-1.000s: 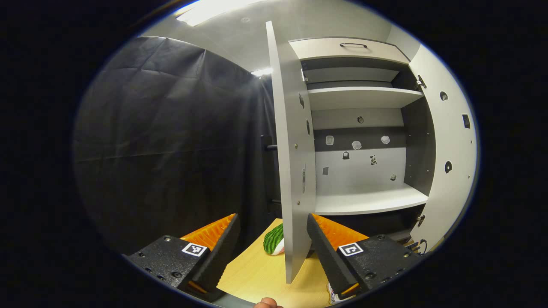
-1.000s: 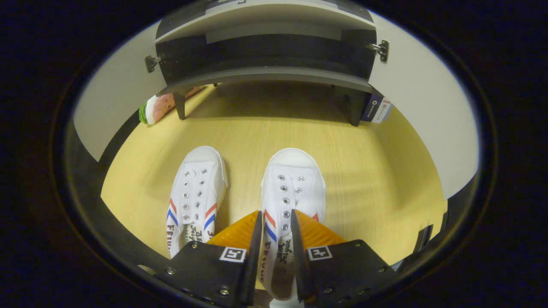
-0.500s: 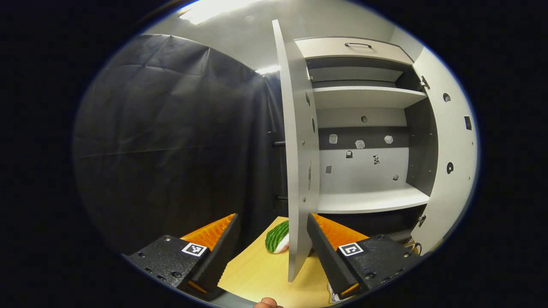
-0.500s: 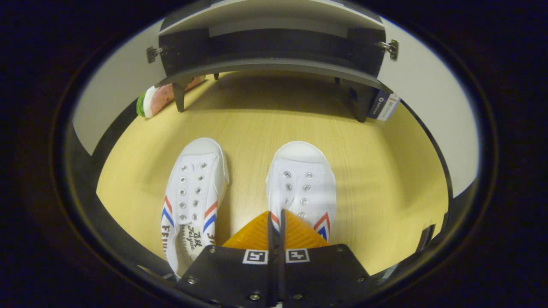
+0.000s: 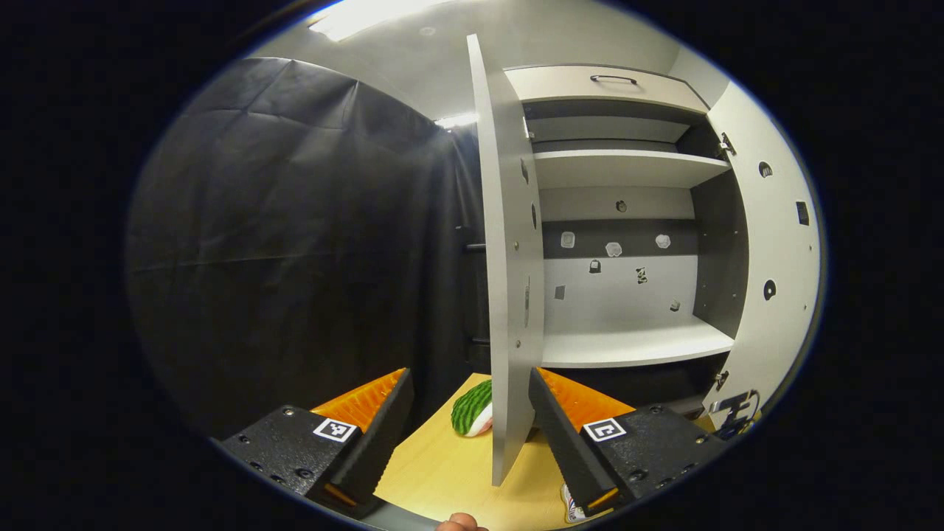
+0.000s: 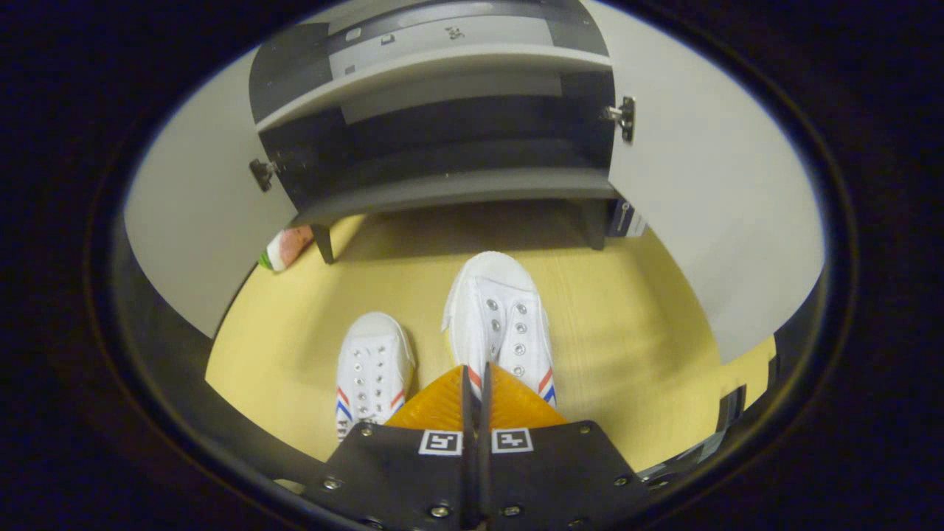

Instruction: Grab one shoe with the right hand and put it into the shoe cabinet, grab the other shoe with the left hand and put it into the shoe cabinet; then close the right door with the right hand and the left door with the left hand.

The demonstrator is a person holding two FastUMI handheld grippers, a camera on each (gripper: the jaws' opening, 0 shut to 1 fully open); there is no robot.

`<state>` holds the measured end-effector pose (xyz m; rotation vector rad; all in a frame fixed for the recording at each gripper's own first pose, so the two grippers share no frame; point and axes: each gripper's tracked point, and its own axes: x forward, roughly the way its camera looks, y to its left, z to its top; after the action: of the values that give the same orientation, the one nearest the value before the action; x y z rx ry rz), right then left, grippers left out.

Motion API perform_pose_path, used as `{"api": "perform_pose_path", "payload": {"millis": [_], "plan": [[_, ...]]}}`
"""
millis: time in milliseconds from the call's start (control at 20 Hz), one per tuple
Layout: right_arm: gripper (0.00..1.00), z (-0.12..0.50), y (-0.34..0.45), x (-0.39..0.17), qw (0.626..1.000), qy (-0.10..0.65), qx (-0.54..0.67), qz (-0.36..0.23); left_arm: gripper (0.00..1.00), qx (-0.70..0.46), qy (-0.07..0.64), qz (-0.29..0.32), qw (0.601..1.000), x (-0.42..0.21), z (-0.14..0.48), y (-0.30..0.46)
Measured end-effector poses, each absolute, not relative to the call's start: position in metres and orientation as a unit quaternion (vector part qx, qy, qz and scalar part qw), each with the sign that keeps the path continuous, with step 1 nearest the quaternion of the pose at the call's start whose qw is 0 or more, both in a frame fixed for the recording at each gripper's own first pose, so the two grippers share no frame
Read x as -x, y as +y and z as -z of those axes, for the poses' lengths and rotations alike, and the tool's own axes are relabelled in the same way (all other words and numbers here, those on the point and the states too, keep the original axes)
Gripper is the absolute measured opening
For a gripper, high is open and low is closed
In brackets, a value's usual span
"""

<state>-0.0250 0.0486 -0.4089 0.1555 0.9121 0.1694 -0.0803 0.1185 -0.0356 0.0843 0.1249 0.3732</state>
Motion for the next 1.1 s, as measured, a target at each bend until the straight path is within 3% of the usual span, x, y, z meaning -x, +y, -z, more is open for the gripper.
{"api": "perform_pose_path", "payload": {"millis": [550, 850, 1100], "plan": [[0.00, 0.187, 0.063, -0.092, 0.956, 0.245, -0.120, -0.110, 0.96, -0.035, 0.054, -0.194, 0.979, 0.092, 0.034, 0.130], [0.00, 0.140, 0.063, -0.178, 0.974, 0.181, -0.105, -0.089, 0.93, -0.047, 0.050, -0.224, 0.972, 0.112, 0.031, 0.153], [0.00, 0.146, 0.046, -0.243, 0.980, 0.174, -0.077, -0.060, 0.93, -0.058, 0.050, -0.235, 0.969, 0.121, 0.031, 0.162]]}}
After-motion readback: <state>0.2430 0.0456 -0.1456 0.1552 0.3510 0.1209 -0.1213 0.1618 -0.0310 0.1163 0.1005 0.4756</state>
